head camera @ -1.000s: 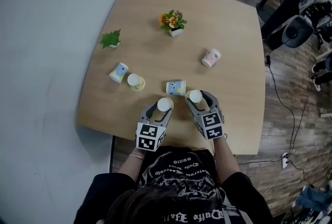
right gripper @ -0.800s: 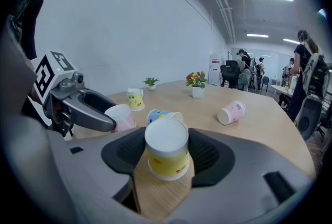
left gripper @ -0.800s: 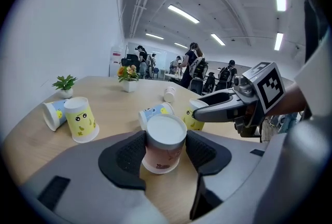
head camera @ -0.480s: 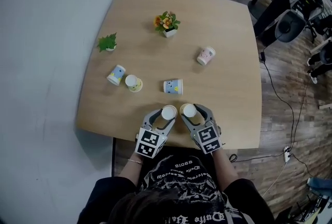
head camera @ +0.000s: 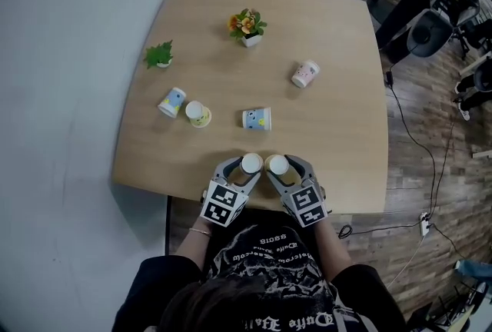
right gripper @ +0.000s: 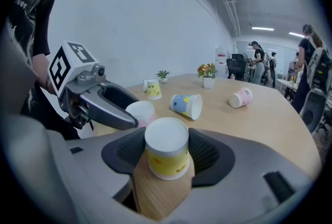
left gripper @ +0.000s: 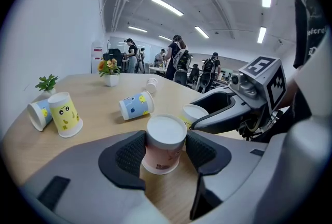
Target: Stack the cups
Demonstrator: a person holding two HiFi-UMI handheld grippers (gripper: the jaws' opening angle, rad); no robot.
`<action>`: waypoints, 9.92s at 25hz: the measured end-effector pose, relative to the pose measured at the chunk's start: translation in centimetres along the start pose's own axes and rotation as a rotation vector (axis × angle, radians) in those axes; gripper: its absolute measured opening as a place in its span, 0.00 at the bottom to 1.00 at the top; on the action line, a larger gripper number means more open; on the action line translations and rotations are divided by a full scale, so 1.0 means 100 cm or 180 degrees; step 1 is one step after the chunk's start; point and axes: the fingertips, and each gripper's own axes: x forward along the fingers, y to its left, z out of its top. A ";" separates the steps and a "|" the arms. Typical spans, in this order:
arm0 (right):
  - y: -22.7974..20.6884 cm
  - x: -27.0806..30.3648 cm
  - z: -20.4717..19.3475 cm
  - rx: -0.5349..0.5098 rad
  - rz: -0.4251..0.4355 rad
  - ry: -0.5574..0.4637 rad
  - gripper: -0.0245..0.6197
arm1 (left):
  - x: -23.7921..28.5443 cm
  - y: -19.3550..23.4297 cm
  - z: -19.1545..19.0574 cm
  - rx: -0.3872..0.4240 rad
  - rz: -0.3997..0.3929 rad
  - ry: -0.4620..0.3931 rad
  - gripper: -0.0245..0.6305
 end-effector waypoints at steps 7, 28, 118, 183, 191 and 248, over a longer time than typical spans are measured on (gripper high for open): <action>-0.001 0.002 -0.001 0.0041 0.0007 -0.0034 0.46 | 0.002 -0.001 0.000 0.0035 0.0010 -0.0032 0.42; -0.006 -0.040 0.058 0.0067 0.0642 -0.0254 0.59 | -0.043 0.030 0.024 -0.1164 -0.0094 -0.0539 0.66; -0.054 -0.049 0.104 -0.0678 0.0132 -0.0660 0.49 | -0.086 0.094 0.001 -0.1421 0.0434 -0.0549 0.66; -0.028 -0.052 -0.057 0.0036 -0.0214 -0.0144 0.62 | -0.079 0.089 -0.020 -0.1710 0.0547 -0.0587 0.66; -0.047 -0.093 0.018 -0.0027 0.0112 -0.0445 0.62 | -0.072 0.104 0.001 -0.1676 0.0592 -0.0687 0.66; -0.215 0.119 0.082 -0.3861 0.0835 0.1715 0.45 | -0.086 0.150 -0.007 -0.1925 0.1482 -0.0560 0.66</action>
